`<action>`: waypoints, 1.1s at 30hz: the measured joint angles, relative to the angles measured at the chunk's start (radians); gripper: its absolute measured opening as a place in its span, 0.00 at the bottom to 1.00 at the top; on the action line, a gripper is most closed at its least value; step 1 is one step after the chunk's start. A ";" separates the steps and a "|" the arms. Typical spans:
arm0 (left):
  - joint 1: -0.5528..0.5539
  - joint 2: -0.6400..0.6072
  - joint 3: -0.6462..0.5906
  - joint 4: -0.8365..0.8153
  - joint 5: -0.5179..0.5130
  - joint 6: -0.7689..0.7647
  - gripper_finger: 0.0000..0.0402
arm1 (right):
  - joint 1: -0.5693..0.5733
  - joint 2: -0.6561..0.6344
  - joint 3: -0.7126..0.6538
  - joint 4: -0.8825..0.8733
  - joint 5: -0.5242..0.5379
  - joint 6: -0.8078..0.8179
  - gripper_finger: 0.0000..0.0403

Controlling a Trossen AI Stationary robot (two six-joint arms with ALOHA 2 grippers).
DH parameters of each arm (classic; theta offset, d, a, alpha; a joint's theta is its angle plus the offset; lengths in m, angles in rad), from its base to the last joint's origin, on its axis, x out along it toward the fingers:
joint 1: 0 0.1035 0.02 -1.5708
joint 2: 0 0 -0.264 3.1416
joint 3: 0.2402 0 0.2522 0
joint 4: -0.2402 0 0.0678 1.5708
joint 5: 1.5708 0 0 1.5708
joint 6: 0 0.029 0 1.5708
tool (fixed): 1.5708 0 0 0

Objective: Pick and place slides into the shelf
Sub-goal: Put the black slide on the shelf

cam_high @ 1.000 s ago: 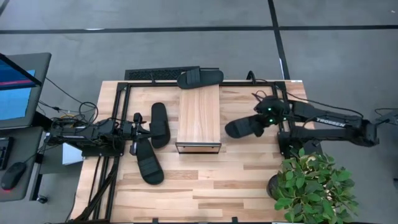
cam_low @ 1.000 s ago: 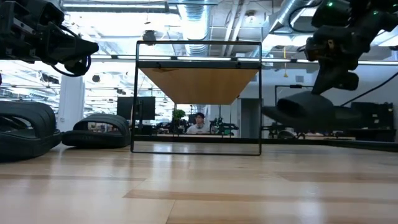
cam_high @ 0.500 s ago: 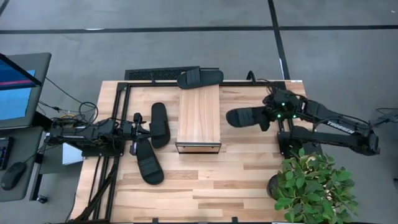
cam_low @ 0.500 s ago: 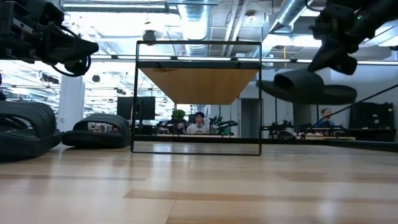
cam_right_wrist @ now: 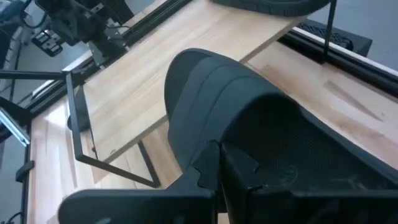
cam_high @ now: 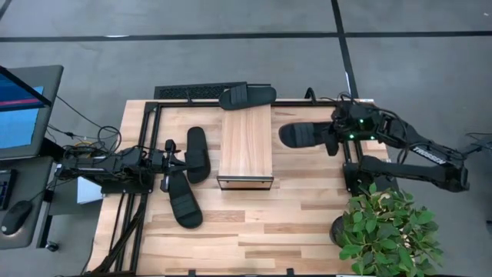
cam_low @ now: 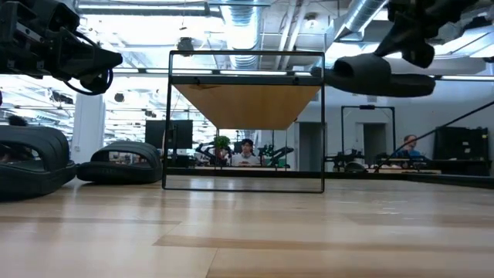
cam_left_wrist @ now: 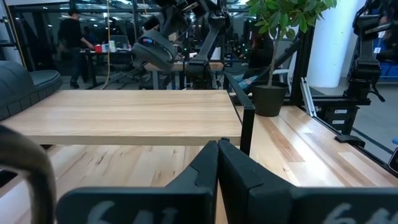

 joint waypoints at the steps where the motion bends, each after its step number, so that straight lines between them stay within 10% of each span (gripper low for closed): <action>1: 0.000 0.000 0.000 0.000 0.000 0.000 0.00 | 0.004 0.013 0.012 -0.002 0.000 -0.007 0.00; 33: 0.000 0.000 0.000 0.000 0.000 -0.004 0.00 | 0.004 0.698 0.493 0.184 -0.296 -0.140 0.00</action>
